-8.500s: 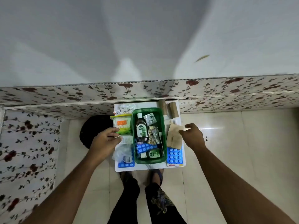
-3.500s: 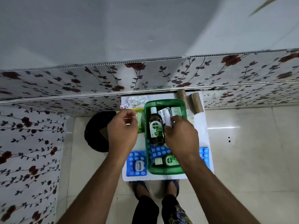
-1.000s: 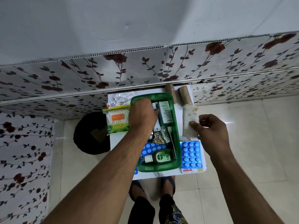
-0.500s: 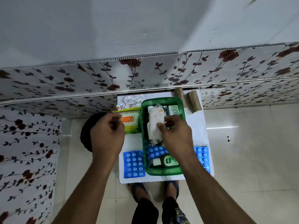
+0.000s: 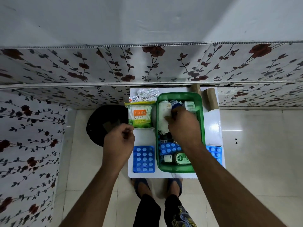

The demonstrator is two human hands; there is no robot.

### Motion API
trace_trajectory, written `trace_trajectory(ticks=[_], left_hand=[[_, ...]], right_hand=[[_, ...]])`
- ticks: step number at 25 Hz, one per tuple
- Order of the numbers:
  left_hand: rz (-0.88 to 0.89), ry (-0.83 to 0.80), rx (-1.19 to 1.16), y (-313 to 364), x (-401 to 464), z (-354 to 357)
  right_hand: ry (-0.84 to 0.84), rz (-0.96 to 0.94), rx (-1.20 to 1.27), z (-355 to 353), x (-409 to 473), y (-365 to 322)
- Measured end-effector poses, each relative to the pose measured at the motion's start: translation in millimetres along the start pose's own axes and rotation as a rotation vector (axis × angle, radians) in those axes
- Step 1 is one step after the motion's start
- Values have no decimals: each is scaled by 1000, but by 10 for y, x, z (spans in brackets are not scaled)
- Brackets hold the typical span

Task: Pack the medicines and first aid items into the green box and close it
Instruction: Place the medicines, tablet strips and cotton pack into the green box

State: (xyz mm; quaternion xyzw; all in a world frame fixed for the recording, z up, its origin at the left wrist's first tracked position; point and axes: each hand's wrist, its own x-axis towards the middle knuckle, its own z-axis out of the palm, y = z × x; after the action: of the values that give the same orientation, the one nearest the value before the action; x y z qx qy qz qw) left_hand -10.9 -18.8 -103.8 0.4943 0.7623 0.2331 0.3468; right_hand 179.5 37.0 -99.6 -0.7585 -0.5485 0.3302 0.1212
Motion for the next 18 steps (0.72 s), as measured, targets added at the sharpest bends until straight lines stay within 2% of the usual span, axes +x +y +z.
trace_trajectory(ticks=[3, 5, 7, 10, 13, 18], left_hand=[[-77, -85, 71, -96, -39, 30], [-160, -155, 190, -205, -147, 84], [-218, -205, 253, -322, -267, 153], [-261, -201, 304, -411, -352, 246], [-257, -156, 317, -400, -368, 341], [-273, -137, 288, -349, -395, 376]], right_hand=[[251, 45, 142, -432, -215, 127], [355, 172, 182, -687, -405, 461], [306, 322, 136, -746, -561, 890], [119, 457, 34, -555, -733, 1356], [43, 439, -12, -369, -805, 1545], [81, 459, 44, -251, -834, 1644]])
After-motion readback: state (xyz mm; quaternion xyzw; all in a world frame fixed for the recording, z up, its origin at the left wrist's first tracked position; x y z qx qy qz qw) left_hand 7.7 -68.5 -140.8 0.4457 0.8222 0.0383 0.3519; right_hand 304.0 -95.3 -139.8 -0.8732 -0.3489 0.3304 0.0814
